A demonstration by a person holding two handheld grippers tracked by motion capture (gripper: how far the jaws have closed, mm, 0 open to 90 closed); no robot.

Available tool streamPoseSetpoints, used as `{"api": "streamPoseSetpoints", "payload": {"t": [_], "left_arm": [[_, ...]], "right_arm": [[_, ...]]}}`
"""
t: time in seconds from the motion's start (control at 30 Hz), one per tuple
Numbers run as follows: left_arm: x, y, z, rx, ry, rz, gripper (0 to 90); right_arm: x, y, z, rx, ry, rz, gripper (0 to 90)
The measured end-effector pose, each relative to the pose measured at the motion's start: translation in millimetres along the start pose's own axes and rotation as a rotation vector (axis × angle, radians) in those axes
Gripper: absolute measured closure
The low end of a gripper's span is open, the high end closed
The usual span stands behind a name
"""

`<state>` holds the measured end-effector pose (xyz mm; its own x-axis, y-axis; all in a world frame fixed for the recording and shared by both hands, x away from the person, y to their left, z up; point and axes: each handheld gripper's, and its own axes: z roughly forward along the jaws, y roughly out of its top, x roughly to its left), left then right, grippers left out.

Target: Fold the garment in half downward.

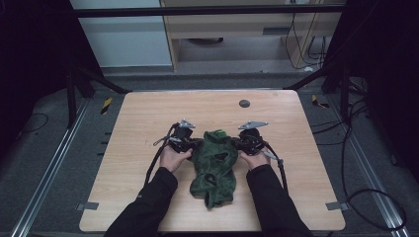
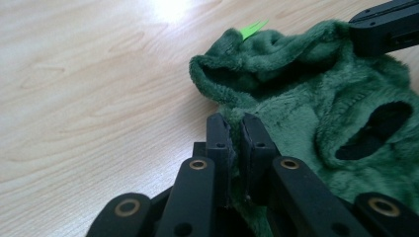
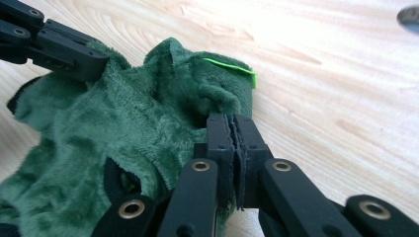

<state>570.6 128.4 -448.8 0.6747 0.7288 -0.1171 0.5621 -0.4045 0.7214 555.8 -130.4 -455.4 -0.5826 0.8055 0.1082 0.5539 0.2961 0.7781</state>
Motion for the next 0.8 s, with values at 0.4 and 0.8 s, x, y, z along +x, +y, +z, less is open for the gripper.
{"api": "streamPoseSetpoints", "payload": {"t": [0.4, 0.8], "left_arm": [[-22.4, -1.1, -35.3, -0.036, -0.009, 0.079, 84.0], [-40.3, -14.2, -63.7, -0.052, -0.018, 0.113, 84.0]], "right_arm": [[16.7, 6.8, -31.8, -0.06, 0.038, -0.078, 87.4], [33.4, 1.5, -57.8, -0.098, 0.089, -0.126, 87.4]]}}
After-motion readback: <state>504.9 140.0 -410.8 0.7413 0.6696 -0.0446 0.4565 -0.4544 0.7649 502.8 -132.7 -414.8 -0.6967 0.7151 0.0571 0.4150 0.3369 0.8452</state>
